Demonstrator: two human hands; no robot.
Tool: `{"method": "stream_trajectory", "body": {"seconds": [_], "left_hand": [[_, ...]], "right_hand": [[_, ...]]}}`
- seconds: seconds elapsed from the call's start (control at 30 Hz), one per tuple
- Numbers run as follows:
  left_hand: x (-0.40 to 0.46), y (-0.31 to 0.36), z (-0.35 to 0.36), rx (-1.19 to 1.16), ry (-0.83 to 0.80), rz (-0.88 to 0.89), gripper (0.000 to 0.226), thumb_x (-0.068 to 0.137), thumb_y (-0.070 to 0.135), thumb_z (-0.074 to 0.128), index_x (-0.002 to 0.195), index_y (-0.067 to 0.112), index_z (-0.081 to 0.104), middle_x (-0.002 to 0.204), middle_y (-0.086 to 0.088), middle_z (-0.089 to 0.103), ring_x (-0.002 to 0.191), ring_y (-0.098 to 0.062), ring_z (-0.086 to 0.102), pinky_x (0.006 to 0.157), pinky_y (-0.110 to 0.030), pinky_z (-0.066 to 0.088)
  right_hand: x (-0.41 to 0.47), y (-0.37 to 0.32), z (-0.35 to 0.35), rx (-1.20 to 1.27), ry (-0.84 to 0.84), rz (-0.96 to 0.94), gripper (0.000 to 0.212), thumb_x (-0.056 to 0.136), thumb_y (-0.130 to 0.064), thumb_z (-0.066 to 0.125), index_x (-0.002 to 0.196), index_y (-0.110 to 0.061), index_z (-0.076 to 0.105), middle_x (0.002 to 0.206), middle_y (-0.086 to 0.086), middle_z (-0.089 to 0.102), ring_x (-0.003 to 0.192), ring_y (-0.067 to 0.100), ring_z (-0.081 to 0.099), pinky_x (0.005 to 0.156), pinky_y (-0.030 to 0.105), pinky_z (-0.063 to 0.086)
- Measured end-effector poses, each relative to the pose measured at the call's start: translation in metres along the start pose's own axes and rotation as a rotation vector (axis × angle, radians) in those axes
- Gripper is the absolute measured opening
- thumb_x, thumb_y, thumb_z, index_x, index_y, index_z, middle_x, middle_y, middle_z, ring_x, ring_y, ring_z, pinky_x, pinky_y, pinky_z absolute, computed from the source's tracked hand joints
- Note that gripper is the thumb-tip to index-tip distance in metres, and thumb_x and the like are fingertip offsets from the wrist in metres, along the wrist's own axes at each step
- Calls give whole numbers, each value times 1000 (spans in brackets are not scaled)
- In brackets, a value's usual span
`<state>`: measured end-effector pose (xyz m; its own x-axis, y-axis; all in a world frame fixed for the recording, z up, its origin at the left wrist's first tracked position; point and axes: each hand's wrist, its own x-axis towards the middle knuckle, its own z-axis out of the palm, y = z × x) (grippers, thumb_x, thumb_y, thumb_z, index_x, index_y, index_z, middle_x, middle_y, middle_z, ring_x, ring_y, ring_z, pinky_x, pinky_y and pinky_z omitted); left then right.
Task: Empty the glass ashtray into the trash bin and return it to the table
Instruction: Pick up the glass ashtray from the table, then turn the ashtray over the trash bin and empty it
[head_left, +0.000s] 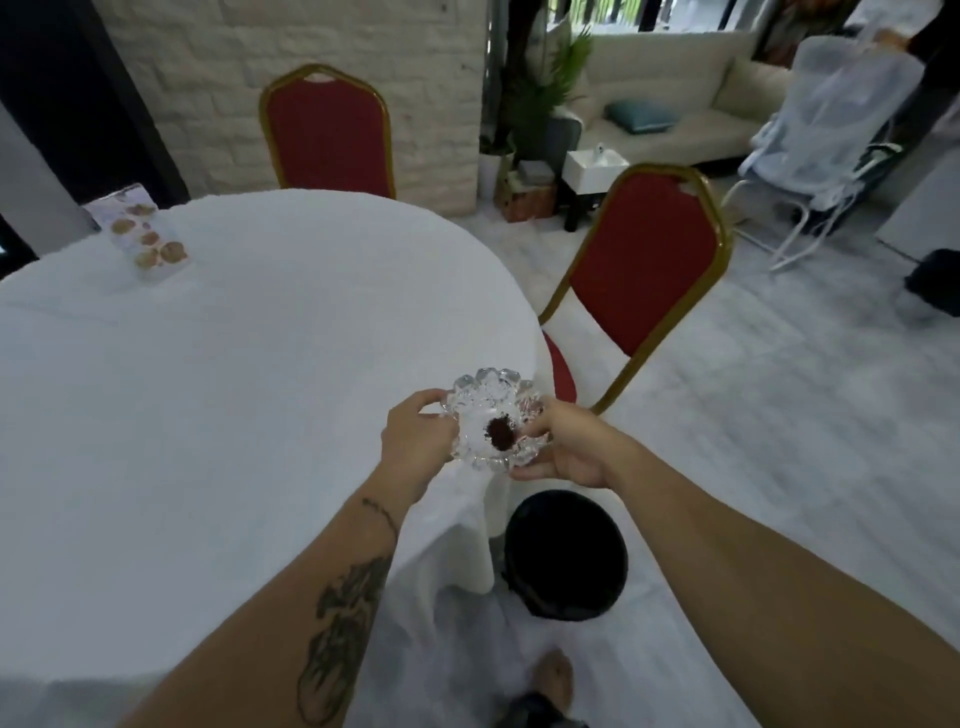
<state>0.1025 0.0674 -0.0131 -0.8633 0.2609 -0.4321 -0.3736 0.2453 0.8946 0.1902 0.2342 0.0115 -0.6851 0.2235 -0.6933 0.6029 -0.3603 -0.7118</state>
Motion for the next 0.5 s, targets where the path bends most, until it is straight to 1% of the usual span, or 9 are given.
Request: {"method": "stream_trajectory", "body": {"seconds": [0.1,0.13,0.17,0.23,0.3,0.37,0.43,0.47,0.5], "left_hand": [[-13,0,22,34,-67,4,40,69,2,61,96,29,72,85,-12,79,78,-33,74,80,-58,62],[-17,-1,31,52,-91,12,41,68,3,62,98,29,72,85,-11,79,83,-36,75,80,-58,62],[-20,-3,41,68,-115,20,41,69,4,63,102,27,72,85,-10,79,87,-36,76,81,-57,62],[-25,-8,61,75,-159,35,40,76,3,65,109,23,71,84,-7,78,83,-31,75,79,-47,64],[-26,-18,82,77,-184,28,40,82,2,64,116,20,70,87,-5,75,75,-21,70,73,-38,62],[-25,-34,101,91,-207,11,45,82,1,62,123,20,67,101,-7,73,77,-19,69,78,-41,63],[-24,-51,119,114,-235,-15,52,80,1,61,128,22,64,107,-5,72,79,-22,70,85,-52,62],[-23,-60,127,128,-248,-32,55,81,1,61,132,22,62,109,-3,72,77,-23,69,86,-51,62],[-21,-69,136,139,-261,-50,57,83,-1,61,136,21,58,113,-3,70,73,-21,67,81,-46,61]], "right_hand": [[-23,10,-22,19,35,-31,51,100,10,37,138,-17,55,131,15,63,110,42,70,78,50,67],[-28,13,-31,24,48,-34,52,99,11,36,139,-18,55,130,14,63,112,42,69,79,50,67],[-32,16,-40,35,62,-31,55,99,12,36,141,-19,54,134,15,61,116,42,68,78,50,67],[-33,25,-59,61,98,-13,58,99,13,36,144,-19,52,146,18,56,122,45,65,69,47,68],[-32,37,-78,70,143,22,58,98,13,37,144,-19,53,150,20,53,121,47,66,64,45,68],[-30,51,-95,98,174,56,54,99,13,38,140,-18,56,147,19,54,115,45,67,70,47,68],[-28,66,-111,143,190,82,42,102,10,39,124,-19,60,130,15,57,101,40,67,86,53,64],[-26,73,-118,165,202,95,37,104,9,39,115,-20,59,121,12,55,94,37,64,91,55,62],[-21,81,-125,185,215,109,34,104,8,41,115,-20,58,121,11,51,91,36,62,92,56,60]]}}
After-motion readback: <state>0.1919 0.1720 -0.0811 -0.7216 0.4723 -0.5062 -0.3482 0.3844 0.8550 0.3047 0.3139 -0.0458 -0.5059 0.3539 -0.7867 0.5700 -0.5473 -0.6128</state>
